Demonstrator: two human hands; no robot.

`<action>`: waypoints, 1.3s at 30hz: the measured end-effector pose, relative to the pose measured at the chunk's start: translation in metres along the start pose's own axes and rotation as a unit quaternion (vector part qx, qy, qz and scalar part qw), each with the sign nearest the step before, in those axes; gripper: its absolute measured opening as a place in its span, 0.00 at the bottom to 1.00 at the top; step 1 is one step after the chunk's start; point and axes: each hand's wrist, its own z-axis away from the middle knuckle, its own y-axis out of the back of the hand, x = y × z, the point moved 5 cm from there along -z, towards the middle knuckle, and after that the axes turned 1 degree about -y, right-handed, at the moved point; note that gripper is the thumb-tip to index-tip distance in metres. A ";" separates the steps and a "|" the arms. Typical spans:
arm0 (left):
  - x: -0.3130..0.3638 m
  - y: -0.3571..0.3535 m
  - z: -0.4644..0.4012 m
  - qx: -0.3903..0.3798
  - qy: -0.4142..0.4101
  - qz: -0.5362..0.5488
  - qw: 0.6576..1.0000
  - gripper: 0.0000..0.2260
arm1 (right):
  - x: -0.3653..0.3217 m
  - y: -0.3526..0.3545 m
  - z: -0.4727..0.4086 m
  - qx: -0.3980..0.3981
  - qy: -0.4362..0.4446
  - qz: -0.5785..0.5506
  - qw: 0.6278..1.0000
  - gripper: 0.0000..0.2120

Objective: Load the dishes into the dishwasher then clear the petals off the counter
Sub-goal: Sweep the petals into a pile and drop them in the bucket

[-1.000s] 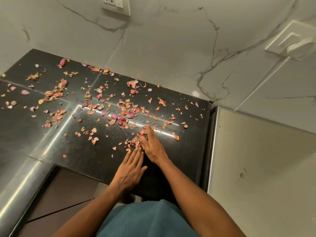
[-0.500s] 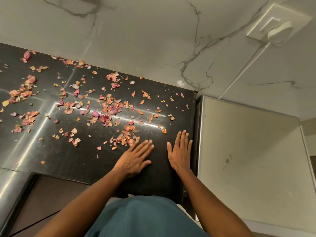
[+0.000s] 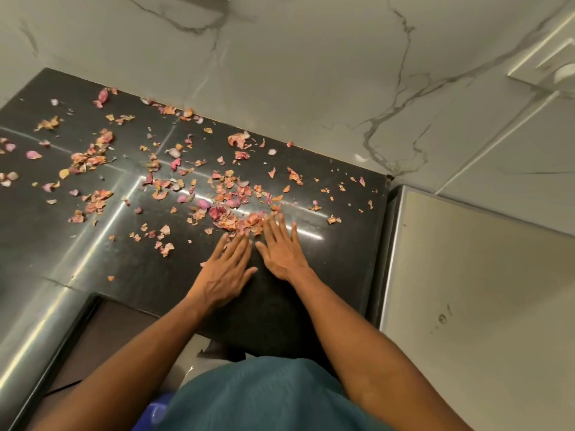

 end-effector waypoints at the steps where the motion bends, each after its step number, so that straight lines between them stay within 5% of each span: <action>1: 0.009 -0.005 0.003 -0.003 -0.006 0.011 1.000 0.31 | -0.005 0.003 0.003 -0.001 0.032 -0.036 0.999 0.33; 4: 0.039 -0.016 0.008 -0.001 -0.043 0.039 0.998 0.31 | 0.004 0.016 0.025 0.090 0.028 -0.183 0.978 0.31; 8: 0.084 -0.020 -0.005 -0.022 -0.126 0.076 0.989 0.32 | 0.059 0.012 0.063 0.222 -0.087 -0.152 0.959 0.30; 13: 0.097 -0.004 -0.052 -0.033 -0.138 0.084 0.986 0.32 | 0.139 0.003 0.097 0.155 -0.230 -0.025 0.960 0.37; 17: 0.046 0.008 -0.085 -0.031 -0.067 0.086 0.994 0.34 | 0.164 0.014 0.089 0.085 -0.257 0.038 0.962 0.44; 26: -0.011 0.013 -0.062 -0.029 -0.014 0.036 0.999 0.36 | 0.095 0.036 -0.006 0.059 -0.194 -0.025 0.979 0.43; 33: 0.063 0.004 -0.045 -0.022 -0.046 0.123 0.991 0.39 | 0.044 0.031 -0.026 0.000 0.028 -0.051 0.998 0.30; 36: 0.069 -0.002 -0.053 -0.067 -0.056 0.121 0.989 0.43 | 0.060 0.045 -0.007 0.078 0.048 -0.146 0.985 0.27; 39: 0.063 -0.001 -0.064 -0.118 -0.077 0.129 0.982 0.47 | 0.104 0.060 0.015 0.214 -0.030 -0.130 0.968 0.26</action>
